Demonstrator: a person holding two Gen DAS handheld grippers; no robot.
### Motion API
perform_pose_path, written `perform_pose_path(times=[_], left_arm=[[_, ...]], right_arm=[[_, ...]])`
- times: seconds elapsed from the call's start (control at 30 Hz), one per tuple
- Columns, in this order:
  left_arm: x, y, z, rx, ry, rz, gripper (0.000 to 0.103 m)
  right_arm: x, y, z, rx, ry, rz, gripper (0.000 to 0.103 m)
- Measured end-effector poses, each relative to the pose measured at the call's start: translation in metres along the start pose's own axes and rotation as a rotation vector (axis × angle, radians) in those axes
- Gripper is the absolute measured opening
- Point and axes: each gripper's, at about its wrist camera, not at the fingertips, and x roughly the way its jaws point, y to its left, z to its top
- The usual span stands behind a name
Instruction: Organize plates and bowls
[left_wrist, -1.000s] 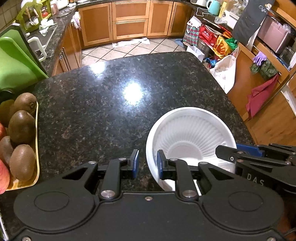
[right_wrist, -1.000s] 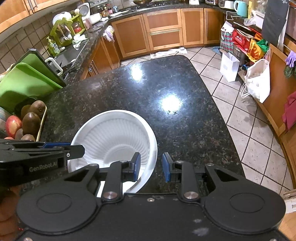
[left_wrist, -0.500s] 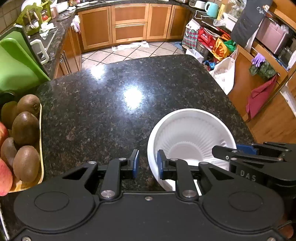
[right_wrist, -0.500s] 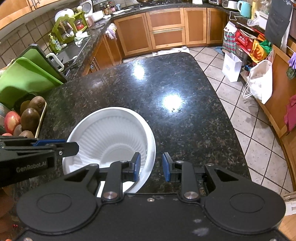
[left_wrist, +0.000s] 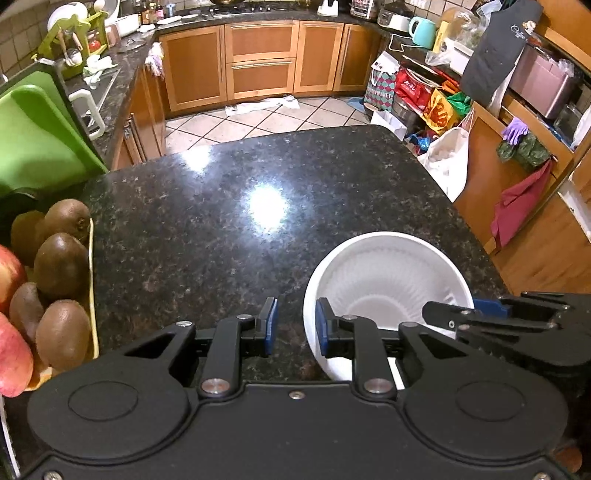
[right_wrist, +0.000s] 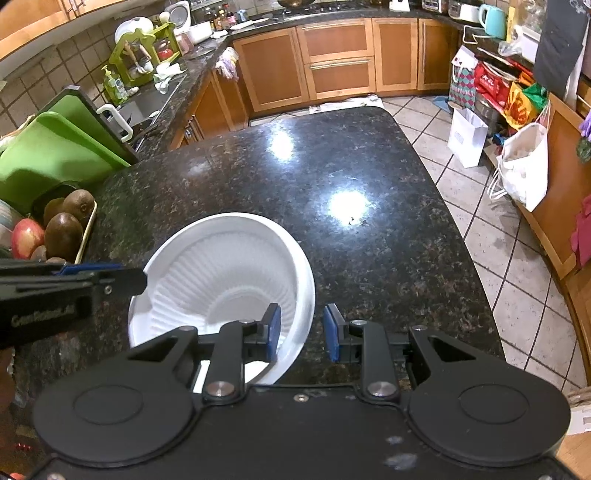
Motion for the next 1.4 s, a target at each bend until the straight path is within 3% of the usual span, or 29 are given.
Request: perform_pose_path(times=[0.37,0.6,0.8,1.1,1.4], left_arm=[[0.024,-0.012,-0.002,0.017,0.07,-0.01,0.03],[0.012,-0.011,-0.007,0.007,0.062,0.001,0.027],[-0.015,-0.006,-0.009,-0.013,0.033,0.01,0.027],[-0.076,0.006,-0.022,-0.058,-0.022,0.038,0.027],[-0.129,0.017,-0.052,-0.101,-0.051,0.057,0.027]], right_arm=[[0.002,-0.001,-0.001,-0.002,0.006,0.002,0.022],[-0.002,0.002,-0.002,-0.003,0.013,0.002,0.02],[-0.02,0.015,-0.003,-0.023,-0.007,0.018,0.02],[-0.08,0.049,-0.012,-0.084,-0.08,0.055,0.02],[-0.144,0.084,-0.045,-0.128,-0.128,0.081,0.02]])
